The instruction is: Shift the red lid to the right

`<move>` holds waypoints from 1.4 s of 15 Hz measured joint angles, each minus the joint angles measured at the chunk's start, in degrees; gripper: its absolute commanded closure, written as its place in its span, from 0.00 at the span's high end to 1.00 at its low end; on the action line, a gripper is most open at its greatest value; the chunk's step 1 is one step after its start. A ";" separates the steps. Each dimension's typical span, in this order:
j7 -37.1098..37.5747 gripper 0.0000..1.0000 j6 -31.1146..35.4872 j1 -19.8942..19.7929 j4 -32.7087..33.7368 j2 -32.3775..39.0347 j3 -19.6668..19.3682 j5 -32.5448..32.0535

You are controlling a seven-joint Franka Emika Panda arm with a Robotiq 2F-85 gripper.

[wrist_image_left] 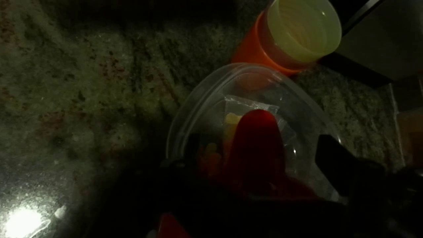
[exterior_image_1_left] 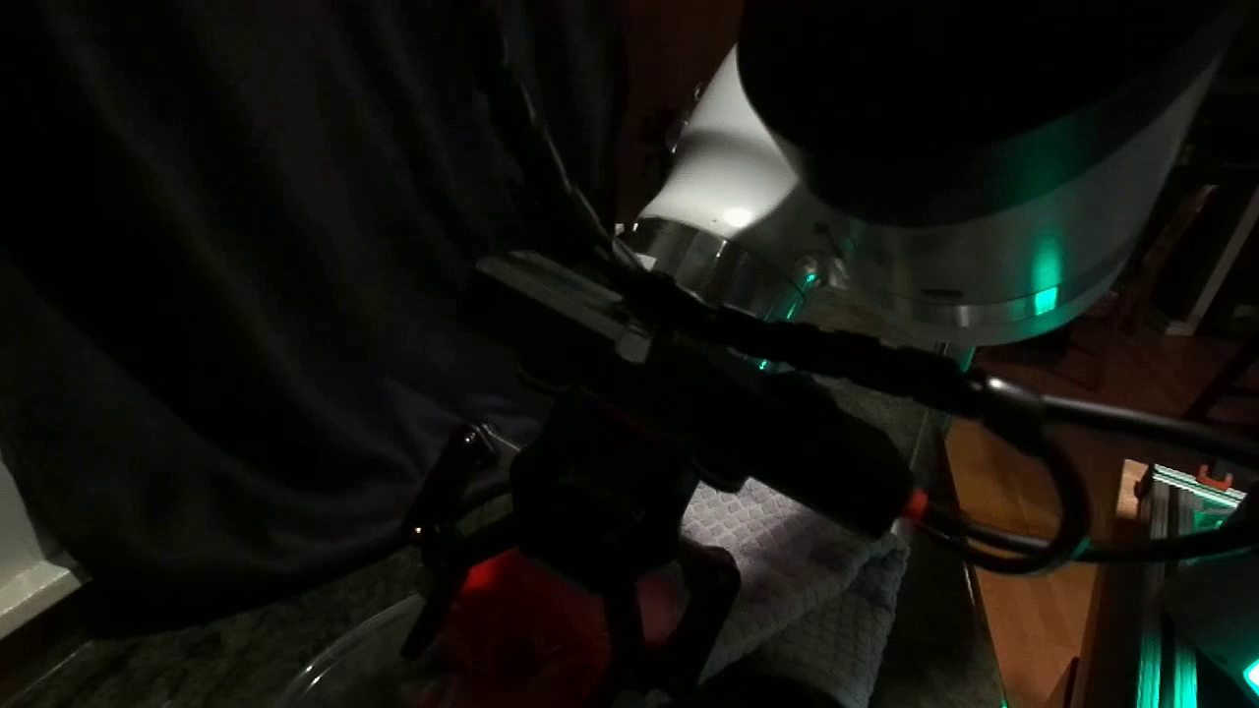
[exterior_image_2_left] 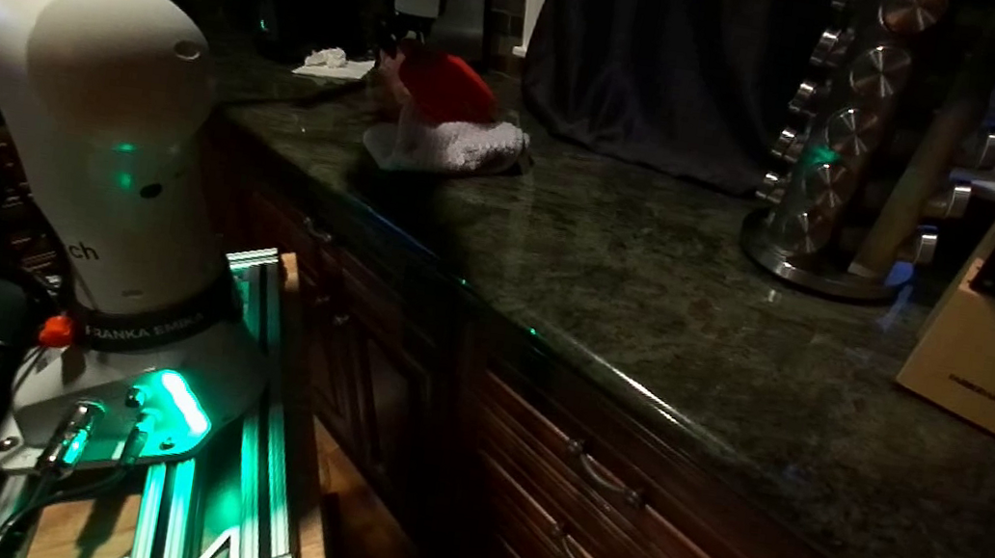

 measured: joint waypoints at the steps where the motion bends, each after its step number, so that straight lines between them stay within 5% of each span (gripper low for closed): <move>1: 0.00 0.82 0.09 0.00 0.47 0.62 0.00 0.35; 6: 0.00 0.34 0.25 0.02 2.29 3.60 -0.01 1.18; 11: 0.00 0.01 0.25 0.23 3.14 3.94 -0.01 0.97; 21: 4.15 0.00 -0.44 0.80 -0.15 -3.42 0.09 -4.79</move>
